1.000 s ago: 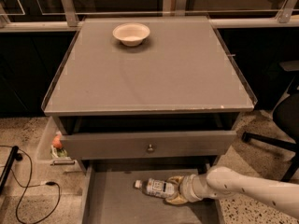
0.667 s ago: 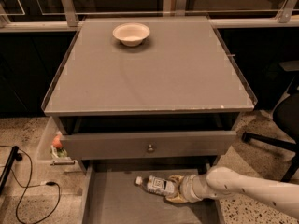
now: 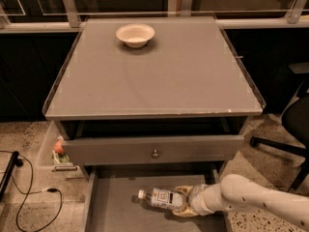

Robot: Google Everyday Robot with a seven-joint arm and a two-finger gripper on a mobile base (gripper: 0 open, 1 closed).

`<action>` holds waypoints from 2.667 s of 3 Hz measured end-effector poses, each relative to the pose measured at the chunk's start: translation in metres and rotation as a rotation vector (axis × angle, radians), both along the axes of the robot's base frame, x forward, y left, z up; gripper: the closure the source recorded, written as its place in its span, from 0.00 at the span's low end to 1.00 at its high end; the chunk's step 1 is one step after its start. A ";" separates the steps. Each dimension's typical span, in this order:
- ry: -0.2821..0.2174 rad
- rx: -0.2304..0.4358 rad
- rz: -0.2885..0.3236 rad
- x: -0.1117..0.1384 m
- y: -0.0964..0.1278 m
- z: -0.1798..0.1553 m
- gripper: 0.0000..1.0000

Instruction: Pick blue plastic bottle from middle drawer and place on counter

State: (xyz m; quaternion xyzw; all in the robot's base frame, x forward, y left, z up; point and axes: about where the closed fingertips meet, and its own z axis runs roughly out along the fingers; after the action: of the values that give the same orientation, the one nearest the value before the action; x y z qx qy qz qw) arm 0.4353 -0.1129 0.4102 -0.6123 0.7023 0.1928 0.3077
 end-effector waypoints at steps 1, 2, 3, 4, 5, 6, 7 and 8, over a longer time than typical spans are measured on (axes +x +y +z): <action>-0.097 0.030 0.111 -0.047 0.013 0.081 1.00; -0.159 0.028 0.104 -0.050 0.007 0.110 1.00; -0.159 0.028 0.104 -0.050 0.007 0.110 1.00; -0.179 0.038 0.105 -0.048 0.009 0.120 1.00; -0.217 0.015 0.118 -0.034 0.015 0.164 1.00; -0.281 -0.053 0.125 -0.015 0.012 0.232 1.00; -0.364 -0.111 0.111 -0.001 -0.001 0.316 1.00; -0.436 -0.125 0.103 -0.007 -0.010 0.372 1.00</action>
Offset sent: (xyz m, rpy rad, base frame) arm -0.0421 0.0123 0.0695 0.0257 -0.0816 0.1004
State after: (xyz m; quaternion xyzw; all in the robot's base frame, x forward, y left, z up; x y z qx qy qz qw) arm 0.4284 -0.1232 0.7827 -0.6922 0.5977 0.0275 0.4036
